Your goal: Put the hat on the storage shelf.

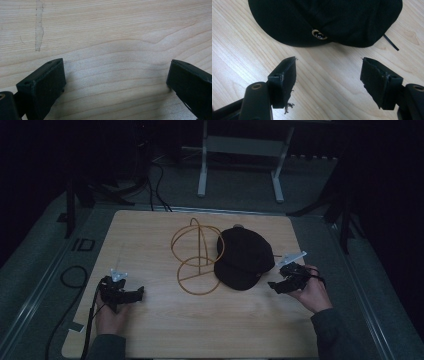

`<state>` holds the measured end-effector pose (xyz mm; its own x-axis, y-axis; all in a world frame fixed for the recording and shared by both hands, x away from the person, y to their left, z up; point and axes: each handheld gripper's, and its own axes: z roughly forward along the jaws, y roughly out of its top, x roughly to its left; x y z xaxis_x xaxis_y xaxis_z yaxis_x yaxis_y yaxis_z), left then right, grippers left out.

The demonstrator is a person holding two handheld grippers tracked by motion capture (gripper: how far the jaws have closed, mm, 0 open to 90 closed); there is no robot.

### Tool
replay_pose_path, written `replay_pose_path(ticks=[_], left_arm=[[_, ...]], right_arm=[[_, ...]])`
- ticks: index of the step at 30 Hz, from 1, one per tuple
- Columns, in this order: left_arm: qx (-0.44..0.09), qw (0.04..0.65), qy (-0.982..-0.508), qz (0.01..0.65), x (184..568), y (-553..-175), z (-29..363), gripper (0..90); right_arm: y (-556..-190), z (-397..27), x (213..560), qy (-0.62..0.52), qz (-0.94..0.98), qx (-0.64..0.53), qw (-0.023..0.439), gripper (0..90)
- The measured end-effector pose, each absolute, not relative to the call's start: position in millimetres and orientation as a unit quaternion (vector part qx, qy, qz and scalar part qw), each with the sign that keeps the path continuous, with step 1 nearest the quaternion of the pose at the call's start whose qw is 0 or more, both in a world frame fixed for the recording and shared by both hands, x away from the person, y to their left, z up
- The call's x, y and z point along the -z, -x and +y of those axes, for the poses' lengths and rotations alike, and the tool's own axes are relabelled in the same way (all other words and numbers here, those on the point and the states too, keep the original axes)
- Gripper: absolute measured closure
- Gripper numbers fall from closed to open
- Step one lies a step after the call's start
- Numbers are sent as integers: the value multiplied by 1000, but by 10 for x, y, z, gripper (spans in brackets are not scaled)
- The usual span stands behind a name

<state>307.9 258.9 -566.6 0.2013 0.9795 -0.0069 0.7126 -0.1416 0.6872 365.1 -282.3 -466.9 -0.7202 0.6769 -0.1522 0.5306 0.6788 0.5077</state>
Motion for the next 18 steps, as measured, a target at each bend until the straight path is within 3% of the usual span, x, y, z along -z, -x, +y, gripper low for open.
replay_pose_path(ticks=[18], left_arm=[[-231,288,-720,588,5665,-3087,2579,19]], right_arm=[[-3819,-2595,4519,-308,914,-209,163,201]])
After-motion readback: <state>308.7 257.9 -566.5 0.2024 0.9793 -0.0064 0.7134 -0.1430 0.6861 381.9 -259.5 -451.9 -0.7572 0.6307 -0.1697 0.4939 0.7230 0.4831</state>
